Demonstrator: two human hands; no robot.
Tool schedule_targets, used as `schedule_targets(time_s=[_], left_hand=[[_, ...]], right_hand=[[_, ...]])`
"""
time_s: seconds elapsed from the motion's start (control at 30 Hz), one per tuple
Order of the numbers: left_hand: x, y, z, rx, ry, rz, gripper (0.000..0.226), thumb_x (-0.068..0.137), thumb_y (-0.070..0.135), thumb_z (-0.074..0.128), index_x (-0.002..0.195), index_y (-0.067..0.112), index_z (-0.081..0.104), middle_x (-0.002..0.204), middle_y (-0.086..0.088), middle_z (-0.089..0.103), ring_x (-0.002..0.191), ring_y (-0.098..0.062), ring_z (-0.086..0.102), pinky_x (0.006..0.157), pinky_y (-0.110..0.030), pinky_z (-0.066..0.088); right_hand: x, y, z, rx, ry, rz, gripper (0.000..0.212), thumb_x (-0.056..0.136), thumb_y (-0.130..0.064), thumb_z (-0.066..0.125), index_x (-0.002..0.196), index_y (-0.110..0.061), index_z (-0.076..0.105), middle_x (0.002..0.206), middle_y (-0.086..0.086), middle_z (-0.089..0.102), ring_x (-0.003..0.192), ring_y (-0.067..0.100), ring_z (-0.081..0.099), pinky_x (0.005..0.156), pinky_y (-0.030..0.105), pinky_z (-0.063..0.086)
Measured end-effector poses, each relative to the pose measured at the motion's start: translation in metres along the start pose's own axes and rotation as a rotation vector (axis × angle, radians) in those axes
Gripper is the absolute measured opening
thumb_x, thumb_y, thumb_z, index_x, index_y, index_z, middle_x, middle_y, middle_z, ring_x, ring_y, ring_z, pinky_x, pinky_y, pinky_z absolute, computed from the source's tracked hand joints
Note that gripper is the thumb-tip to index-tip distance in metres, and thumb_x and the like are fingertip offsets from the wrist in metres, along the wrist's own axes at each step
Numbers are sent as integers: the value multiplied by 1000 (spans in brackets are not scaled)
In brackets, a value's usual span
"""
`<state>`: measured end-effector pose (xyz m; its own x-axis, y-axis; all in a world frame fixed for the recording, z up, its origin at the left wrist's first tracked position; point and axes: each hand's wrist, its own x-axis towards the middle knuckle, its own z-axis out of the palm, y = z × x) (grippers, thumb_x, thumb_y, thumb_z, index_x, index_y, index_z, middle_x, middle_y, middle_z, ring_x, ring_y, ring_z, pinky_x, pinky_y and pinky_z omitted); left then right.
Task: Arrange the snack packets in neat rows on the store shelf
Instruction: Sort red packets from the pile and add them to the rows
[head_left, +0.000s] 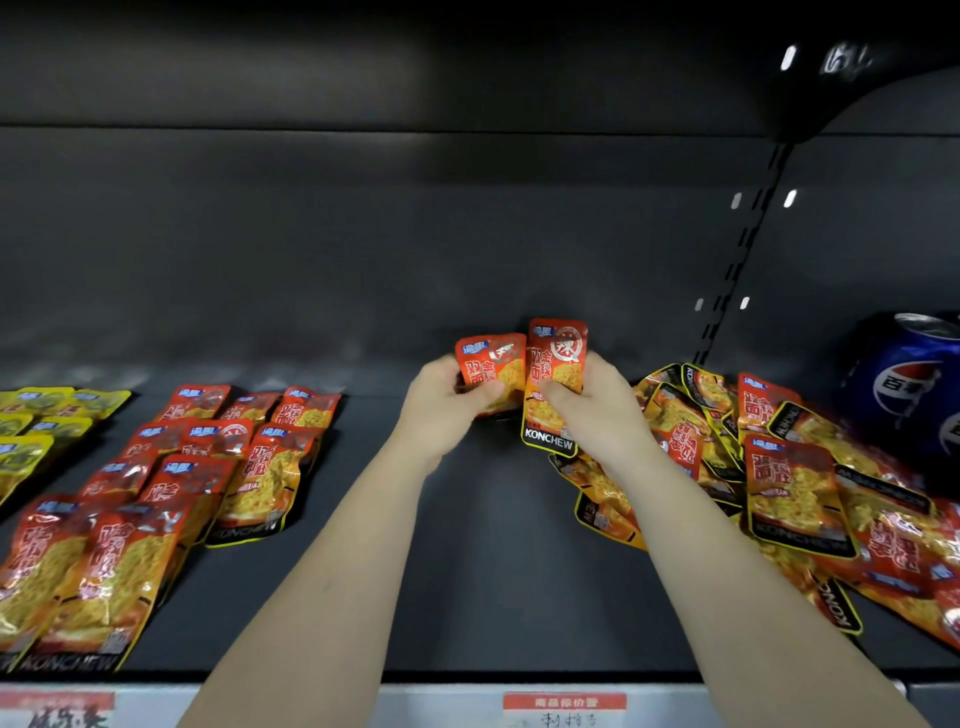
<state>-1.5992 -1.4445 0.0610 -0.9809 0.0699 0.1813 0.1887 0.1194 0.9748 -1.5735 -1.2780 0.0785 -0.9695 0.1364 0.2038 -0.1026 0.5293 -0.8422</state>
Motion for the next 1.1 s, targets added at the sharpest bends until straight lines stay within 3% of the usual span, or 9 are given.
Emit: schedule_targets(time_s=[0.13, 0.27, 0.33, 0.47, 0.67, 0.77, 0.87, 0.97, 1.1], left_hand=[[0, 2, -4, 59, 12, 14, 28, 77, 22, 73, 104, 21, 65, 101, -1, 74, 96, -22, 70, 90, -50, 54], [-1, 5, -7, 241, 89, 57, 26, 81, 18, 74, 100, 27, 59, 90, 0, 74, 83, -20, 71, 81, -45, 57], [-3, 8, -6, 292, 112, 65, 27, 78, 18, 74, 100, 22, 59, 84, -2, 73, 78, -22, 70, 75, -40, 57], [-7, 14, -7, 490, 131, 130, 30, 76, 18, 69, 104, 21, 61, 83, 6, 71, 77, -13, 66, 66, -25, 49], [-14, 21, -7, 635, 100, 180, 31, 75, 23, 69, 105, 22, 61, 80, 12, 64, 77, -13, 62, 68, -27, 47], [-17, 28, -12, 630, 100, 171, 26, 76, 24, 69, 100, 23, 60, 72, 14, 60, 68, -9, 57, 63, -24, 39], [-23, 34, -23, 593, 93, 146, 24, 77, 24, 69, 99, 24, 59, 80, 10, 66, 76, -11, 61, 69, -27, 45], [-37, 37, -41, 571, 100, 131, 28, 78, 23, 70, 104, 22, 59, 92, 7, 70, 89, -11, 65, 75, -27, 48], [-62, 32, -73, 553, 115, 128, 23, 82, 23, 71, 101, 25, 58, 91, 10, 72, 82, -4, 67, 75, -31, 55]], right_hand=[[-2, -2, -1, 29, -11, 1, 23, 95, -24, 59, 115, -17, 52, 107, -3, 64, 98, 16, 62, 85, 35, 52], [-3, -4, -4, 66, 11, 7, 18, 98, -19, 53, 111, -14, 41, 83, -7, 52, 71, 7, 53, 54, 15, 39], [-5, -5, -4, 54, 22, -14, 15, 99, -18, 48, 111, -13, 40, 82, -6, 52, 67, 4, 52, 47, 12, 37], [-5, -7, -2, 48, 31, -39, 13, 101, -21, 41, 112, -14, 38, 90, -4, 56, 75, 5, 54, 56, 17, 37], [-4, -5, 1, -14, 24, -82, 11, 99, -23, 47, 106, -14, 44, 96, -1, 58, 83, 14, 56, 65, 26, 40], [-8, -6, 1, 1, -12, -114, 14, 96, -23, 55, 109, -18, 53, 99, -5, 62, 88, 10, 59, 67, 21, 44], [-11, -9, 4, 14, -59, -116, 17, 93, -26, 60, 109, -21, 58, 100, -8, 67, 89, 5, 63, 67, 17, 46], [-12, -21, 9, 28, -72, -123, 16, 91, -26, 64, 106, -22, 62, 98, -8, 70, 89, 8, 67, 76, 29, 55], [-12, -40, 23, 33, -107, -126, 10, 87, -24, 65, 97, -22, 65, 91, -6, 73, 84, 10, 70, 81, 36, 57]])
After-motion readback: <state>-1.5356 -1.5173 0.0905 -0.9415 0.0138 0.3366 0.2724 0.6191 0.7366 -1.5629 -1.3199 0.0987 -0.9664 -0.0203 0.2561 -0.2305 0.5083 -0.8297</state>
